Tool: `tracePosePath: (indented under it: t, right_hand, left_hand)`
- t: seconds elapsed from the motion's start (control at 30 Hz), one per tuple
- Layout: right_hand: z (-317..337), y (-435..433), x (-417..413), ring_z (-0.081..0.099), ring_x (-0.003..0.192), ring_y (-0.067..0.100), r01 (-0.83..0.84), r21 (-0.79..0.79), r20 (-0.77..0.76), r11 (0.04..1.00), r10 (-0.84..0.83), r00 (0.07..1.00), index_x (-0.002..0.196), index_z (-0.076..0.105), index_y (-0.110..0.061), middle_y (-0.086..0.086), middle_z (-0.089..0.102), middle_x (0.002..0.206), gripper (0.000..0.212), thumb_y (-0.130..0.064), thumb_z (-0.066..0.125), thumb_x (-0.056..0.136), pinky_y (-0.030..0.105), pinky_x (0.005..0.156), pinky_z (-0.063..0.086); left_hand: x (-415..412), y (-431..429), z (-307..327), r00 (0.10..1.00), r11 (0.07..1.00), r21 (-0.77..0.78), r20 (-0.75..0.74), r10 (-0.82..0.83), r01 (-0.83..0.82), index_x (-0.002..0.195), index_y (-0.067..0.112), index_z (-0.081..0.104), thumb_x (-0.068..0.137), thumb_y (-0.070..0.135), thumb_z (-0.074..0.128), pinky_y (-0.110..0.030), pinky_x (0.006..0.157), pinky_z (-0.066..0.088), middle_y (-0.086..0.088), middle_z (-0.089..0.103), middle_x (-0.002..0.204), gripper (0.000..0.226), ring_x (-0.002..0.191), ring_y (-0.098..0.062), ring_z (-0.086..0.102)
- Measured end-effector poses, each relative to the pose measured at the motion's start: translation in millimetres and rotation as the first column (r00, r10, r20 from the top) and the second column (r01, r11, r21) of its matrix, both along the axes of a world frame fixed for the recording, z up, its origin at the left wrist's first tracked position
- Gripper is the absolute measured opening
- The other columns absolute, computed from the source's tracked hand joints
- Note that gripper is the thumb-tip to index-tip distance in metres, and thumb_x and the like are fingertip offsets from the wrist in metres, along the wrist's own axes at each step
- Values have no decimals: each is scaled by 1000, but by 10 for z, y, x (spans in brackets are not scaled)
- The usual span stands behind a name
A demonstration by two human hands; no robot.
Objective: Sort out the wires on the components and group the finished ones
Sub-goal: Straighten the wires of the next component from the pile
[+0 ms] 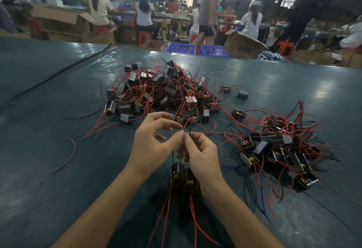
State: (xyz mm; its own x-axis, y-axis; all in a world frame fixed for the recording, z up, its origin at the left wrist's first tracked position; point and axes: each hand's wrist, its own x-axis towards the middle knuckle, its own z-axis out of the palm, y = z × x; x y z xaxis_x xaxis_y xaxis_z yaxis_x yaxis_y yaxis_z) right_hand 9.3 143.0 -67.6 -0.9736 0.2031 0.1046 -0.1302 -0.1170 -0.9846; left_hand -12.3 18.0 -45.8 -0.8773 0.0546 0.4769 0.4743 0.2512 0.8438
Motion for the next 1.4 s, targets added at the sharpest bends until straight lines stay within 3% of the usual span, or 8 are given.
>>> tracePosePath:
  t: [0.23, 0.53, 0.77, 1.0, 1.1, 1.23, 1.33, 1.4]
  right_hand:
    - [54, 20, 27, 57, 53, 9, -4, 19, -82, 1000, 5, 997, 79, 61, -9, -4, 61, 58, 14, -12, 64, 93, 20, 54, 48]
    - [45, 43, 33, 50, 52, 6, -17, 65, -129, 998, 25, 991, 78, 62, -10, -4, 56, 60, 15, -7, 63, 92, 20, 53, 44]
    - [35, 73, 15, 47, 51, 0, -16, 88, -138, 996, 28, 990, 76, 64, -14, -13, 56, 55, 16, -10, 65, 92, 14, 51, 39]
    - [17, 98, 25, 57, 62, 2, 80, 323, -266, 943, 10, 964, 82, 65, -20, -11, 65, 68, 12, -15, 66, 92, 17, 59, 48]
    - [4, 135, 28, 61, 67, 10, 218, 490, -442, 844, 25, 896, 88, 65, -13, -6, 65, 74, 6, -16, 65, 93, 31, 62, 53]
    - [-19, 167, 17, 60, 68, 16, 393, 591, -603, 704, 62, 795, 88, 64, -5, -1, 63, 78, 13, -18, 64, 92, 39, 60, 51]
    - [14, 174, 5, 55, 60, 6, 174, 453, -431, 874, 44, 901, 83, 64, -9, -8, 61, 70, 10, -14, 65, 91, 27, 56, 49]
    - [51, 194, -20, 51, 58, 5, 51, 306, -319, 951, 52, 946, 79, 65, -13, -8, 59, 65, 14, -7, 64, 92, 22, 54, 45]
  left_hand:
    - [5, 8, -1, 996, 987, 151, 63, -68, 58, 90, 16, 72, 80, 8, 77, -20, 74, 56, 4, 75, 89, 14, 83, -11, 72]
    - [-9, -46, 67, 956, 912, 400, 223, -191, 89, 83, 14, 71, 65, 20, 81, -17, 54, 51, -4, 73, 74, 21, 66, -13, 68]
    - [-35, -117, 99, 950, 967, 203, 238, -202, 155, 82, 18, 76, 68, 28, 75, -17, 55, 52, -4, 72, 66, 17, 60, -10, 66]
    - [-40, -181, 133, 948, 986, -27, 279, -153, 167, 68, 17, 72, 86, 26, 68, -15, 47, 44, 0, 68, 60, 20, 54, -5, 62]
    - [-20, -132, 167, 854, 979, 128, 480, -202, 159, 53, 20, 67, 90, 26, 66, -15, 43, 34, 3, 56, 52, 37, 46, -7, 46]
    - [14, -57, 193, 546, 872, 481, 707, -450, 96, 43, 21, 54, 87, 29, 59, -18, 40, 21, 7, 38, 49, 44, 41, -7, 30]
    - [19, -39, 165, 735, 937, 286, 589, -335, 198, 45, 21, 53, 91, 45, 56, -18, 44, 29, 5, 43, 47, 52, 42, -8, 37]
    - [19, -58, 141, 929, 978, -1, 313, -197, 207, 61, 22, 66, 81, 53, 60, -17, 49, 41, 4, 58, 53, 37, 48, -7, 52]
